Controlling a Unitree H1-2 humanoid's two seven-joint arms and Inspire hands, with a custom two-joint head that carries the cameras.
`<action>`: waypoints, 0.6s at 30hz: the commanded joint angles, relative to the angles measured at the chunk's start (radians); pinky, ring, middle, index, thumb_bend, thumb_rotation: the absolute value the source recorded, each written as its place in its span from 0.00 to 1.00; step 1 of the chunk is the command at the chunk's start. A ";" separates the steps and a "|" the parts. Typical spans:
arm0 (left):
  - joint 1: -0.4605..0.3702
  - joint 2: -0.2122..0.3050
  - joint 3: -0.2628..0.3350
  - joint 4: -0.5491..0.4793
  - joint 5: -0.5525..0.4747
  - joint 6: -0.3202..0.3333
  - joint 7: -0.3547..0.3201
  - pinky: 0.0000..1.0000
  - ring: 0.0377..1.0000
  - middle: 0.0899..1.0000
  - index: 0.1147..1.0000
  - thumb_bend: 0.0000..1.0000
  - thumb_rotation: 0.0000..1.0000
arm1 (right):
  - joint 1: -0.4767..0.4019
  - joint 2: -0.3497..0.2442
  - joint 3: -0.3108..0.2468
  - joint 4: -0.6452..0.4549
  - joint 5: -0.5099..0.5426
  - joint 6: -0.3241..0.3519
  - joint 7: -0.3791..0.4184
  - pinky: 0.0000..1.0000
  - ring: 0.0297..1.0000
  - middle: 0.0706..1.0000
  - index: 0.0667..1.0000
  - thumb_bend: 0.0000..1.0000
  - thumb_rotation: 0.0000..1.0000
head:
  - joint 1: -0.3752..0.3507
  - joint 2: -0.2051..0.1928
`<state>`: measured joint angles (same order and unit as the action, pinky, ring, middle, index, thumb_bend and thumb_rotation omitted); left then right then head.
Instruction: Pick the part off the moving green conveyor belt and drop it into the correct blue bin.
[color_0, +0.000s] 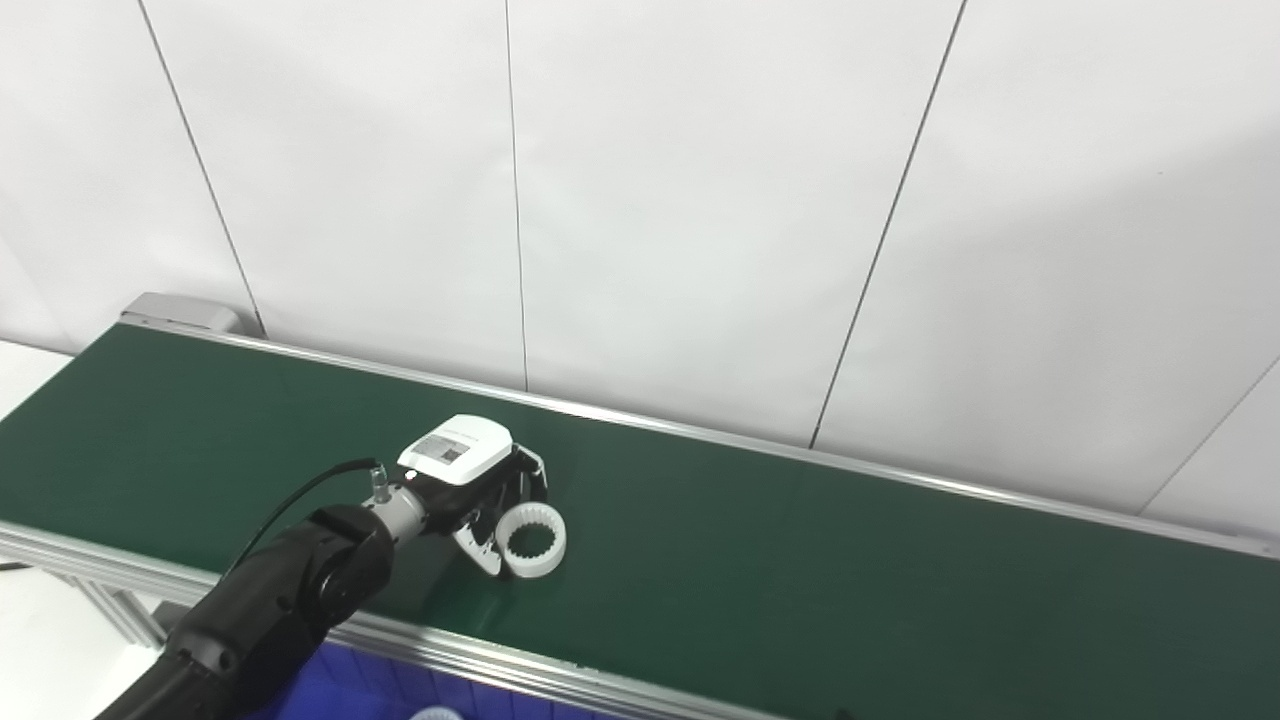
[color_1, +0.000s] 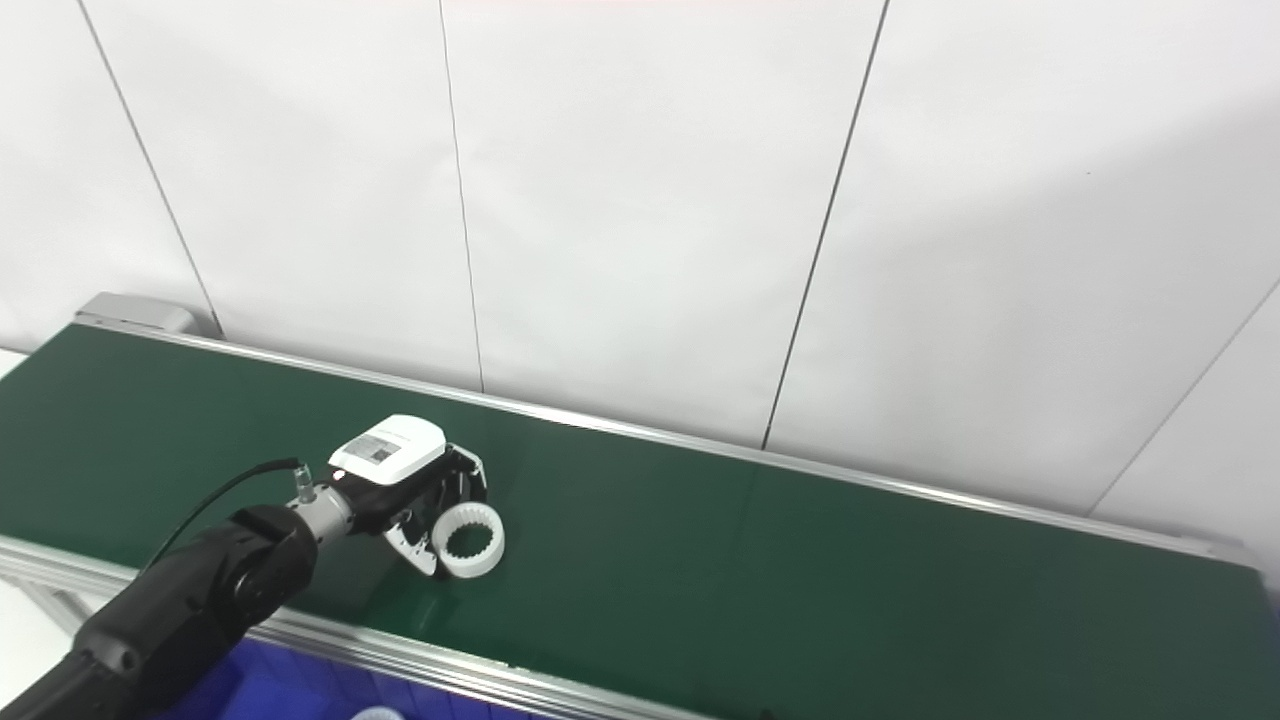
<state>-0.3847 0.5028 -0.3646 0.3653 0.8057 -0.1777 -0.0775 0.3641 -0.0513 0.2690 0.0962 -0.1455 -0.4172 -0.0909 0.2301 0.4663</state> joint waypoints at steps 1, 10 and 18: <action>-0.011 0.009 0.016 -0.037 -0.018 0.001 0.005 0.49 0.41 0.41 0.47 0.50 0.00 | 0.002 0.001 0.005 -0.033 0.000 -0.052 0.001 0.75 0.84 0.88 0.95 0.30 0.84 | -0.001 0.003; 0.022 0.001 0.054 -0.168 -0.071 0.035 -0.043 0.51 0.41 0.42 0.45 0.50 0.00 | 0.004 -0.001 0.001 -0.035 0.008 -0.052 0.004 0.75 0.84 0.88 0.95 0.28 0.83 | -0.003 0.004; 0.100 -0.021 0.122 -0.398 -0.216 0.099 -0.148 0.39 0.39 0.44 0.48 0.48 0.00 | 0.004 -0.009 -0.005 -0.036 0.020 -0.051 0.017 0.76 0.84 0.88 0.95 0.30 0.82 | -0.007 0.008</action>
<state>-0.2815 0.4814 -0.2669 0.0162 0.6274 -0.0903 -0.2189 0.3667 -0.0583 0.2660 0.0949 -0.1327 -0.4172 -0.0795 0.2240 0.4740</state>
